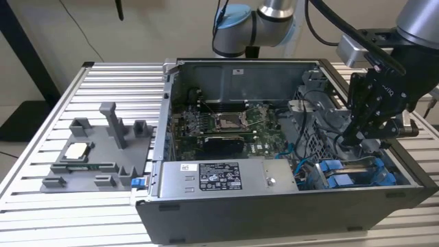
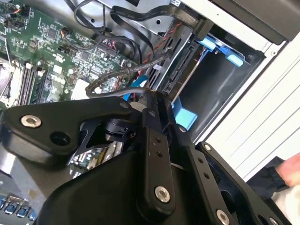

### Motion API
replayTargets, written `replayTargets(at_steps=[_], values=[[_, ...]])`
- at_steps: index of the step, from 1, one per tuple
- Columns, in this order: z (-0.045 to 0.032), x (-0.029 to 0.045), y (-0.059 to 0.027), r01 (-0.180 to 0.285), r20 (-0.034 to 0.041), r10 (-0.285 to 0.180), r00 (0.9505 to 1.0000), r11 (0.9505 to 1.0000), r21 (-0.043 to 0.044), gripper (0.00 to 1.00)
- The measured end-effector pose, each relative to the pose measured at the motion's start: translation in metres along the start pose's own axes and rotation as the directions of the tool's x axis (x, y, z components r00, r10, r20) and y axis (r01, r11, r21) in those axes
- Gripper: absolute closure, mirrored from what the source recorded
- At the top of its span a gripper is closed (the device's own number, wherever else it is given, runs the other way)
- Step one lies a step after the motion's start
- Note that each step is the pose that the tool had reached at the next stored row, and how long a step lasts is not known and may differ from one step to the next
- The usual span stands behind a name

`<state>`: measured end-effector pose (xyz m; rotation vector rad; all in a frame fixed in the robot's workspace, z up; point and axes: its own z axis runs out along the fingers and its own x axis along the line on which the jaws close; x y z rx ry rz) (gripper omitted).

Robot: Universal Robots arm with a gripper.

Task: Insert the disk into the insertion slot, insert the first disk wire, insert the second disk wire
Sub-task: 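Insert the first disk wire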

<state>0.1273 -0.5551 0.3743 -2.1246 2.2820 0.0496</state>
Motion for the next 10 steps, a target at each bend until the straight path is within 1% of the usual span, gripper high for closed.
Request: replayTargets(at_steps=[5,7,10], values=[[0.0,0.0,0.0,0.0,-0.0003,0.0,1.0,1.0,0.0002,0.81],[0.0003,-0.0001,0.0,0.0,-0.0044,0.0,1.0,1.0,0.0016,0.81],[0.001,0.0,0.0,0.0,-0.0119,0.0,0.9999,1.0,0.0067,0.81]])
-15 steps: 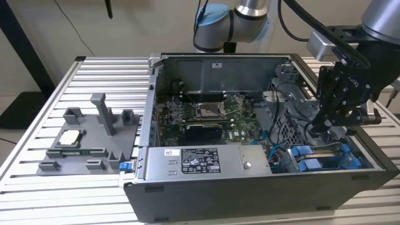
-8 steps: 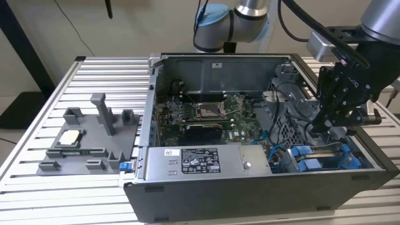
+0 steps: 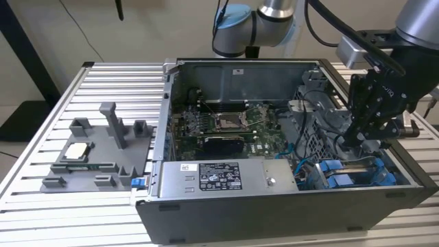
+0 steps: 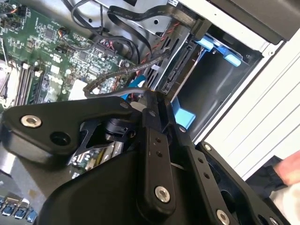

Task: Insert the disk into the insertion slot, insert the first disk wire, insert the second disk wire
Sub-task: 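Insert the first disk wire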

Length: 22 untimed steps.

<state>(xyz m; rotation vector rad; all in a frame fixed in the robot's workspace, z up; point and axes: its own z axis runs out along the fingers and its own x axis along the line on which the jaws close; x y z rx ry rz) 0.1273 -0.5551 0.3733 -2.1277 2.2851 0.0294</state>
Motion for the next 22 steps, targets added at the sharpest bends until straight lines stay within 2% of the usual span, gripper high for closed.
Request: replayTargets(at_steps=[7,12,17,20,22], values=[[0.0022,0.0,0.0,0.001,-0.0133,0.0,0.9999,0.9999,0.0139,0.81],[0.0037,0.0001,0.0,0.001,-0.0209,0.0,0.9998,0.9998,0.0194,0.81],[0.0051,0.0001,0.0,0.001,-0.0251,0.0,0.9997,0.9997,0.0234,0.81],[0.0072,0.0002,0.0,0.001,-0.0324,0.0,0.9995,0.9994,0.035,0.81],[0.0082,0.0002,0.0,0.002,-0.0414,0.0,0.9991,0.9991,0.0434,0.81]])
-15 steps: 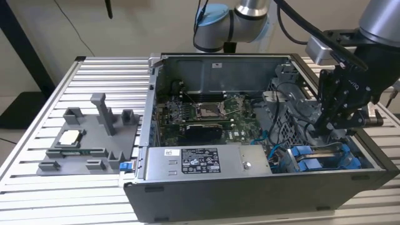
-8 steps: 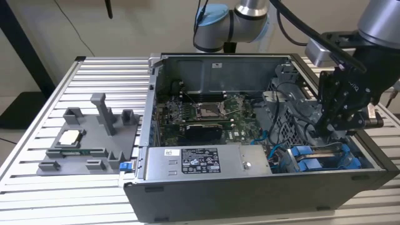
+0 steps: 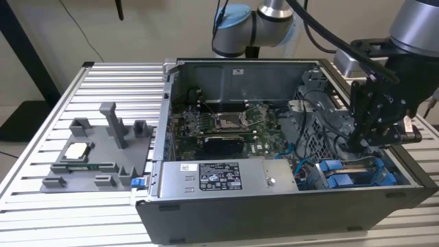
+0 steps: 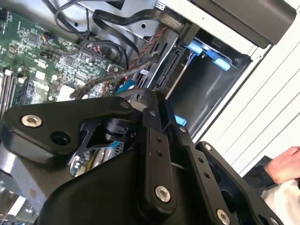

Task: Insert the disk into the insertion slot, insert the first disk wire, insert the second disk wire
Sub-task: 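Insert the first disk wire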

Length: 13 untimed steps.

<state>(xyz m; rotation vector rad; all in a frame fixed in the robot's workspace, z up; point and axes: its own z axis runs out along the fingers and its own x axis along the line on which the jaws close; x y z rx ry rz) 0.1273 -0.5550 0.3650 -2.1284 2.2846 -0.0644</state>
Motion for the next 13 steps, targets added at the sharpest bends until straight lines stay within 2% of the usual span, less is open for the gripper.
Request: replayTargets(at_steps=[3,11,13], values=[[0.0016,0.0,0.0001,0.0,-0.0128,0.0,0.9999,0.9999,0.0142,0.81],[0.005,0.0,0.0002,0.003,-0.0477,0.0,0.9989,0.9981,0.0611,0.81],[0.0059,-0.0001,0.0002,0.003,-0.0511,0.001,0.9987,0.9977,0.0672,0.81]])
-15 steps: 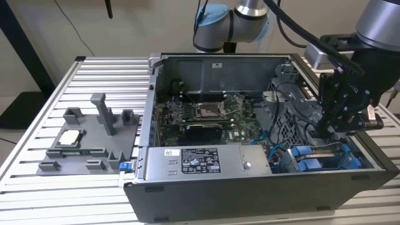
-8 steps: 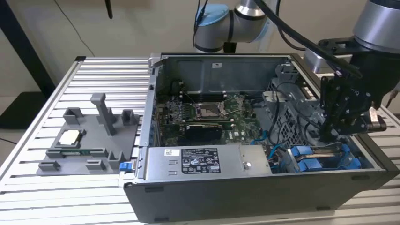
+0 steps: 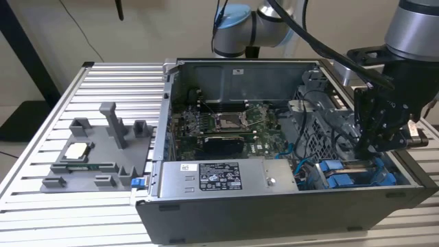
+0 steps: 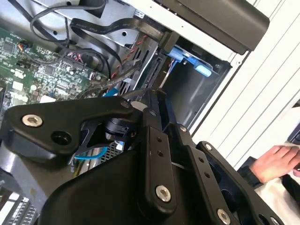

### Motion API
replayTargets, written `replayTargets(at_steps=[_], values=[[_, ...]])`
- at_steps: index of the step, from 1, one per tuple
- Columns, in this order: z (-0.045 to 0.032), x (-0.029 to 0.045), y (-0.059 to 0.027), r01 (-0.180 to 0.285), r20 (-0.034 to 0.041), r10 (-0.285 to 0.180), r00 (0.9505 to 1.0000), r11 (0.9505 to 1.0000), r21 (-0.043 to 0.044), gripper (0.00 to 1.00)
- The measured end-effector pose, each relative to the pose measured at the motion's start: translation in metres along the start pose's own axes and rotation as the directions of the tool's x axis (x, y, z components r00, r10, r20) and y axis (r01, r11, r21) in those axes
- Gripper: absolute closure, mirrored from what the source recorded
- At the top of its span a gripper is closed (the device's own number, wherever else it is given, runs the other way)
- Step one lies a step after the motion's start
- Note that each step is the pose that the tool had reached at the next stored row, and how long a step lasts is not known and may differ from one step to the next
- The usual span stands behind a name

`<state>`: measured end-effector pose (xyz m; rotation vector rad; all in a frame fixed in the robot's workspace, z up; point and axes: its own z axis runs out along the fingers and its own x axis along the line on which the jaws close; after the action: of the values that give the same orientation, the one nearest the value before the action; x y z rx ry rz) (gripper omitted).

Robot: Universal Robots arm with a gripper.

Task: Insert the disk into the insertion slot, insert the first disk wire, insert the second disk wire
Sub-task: 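Insert the first disk wire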

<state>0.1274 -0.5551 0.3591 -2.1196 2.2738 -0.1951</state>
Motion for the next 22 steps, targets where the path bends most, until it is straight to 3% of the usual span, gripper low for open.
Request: replayTargets(at_steps=[8,14,19,22], values=[[0.0008,-0.0001,0.0001,0.0,-0.0001,0.0,1.0,1.0,0.0005,0.81],[0.0042,-0.0003,0.0005,-0.001,0.0002,0.001,1.0,1.0,0.0078,0.81],[0.0069,-0.0004,0.0009,0.0,0.0052,-0.001,1.0,0.9992,0.0397,0.81],[0.0083,-0.0005,0.0008,0.002,0.0148,-0.002,0.9999,0.9989,0.0467,0.81]])
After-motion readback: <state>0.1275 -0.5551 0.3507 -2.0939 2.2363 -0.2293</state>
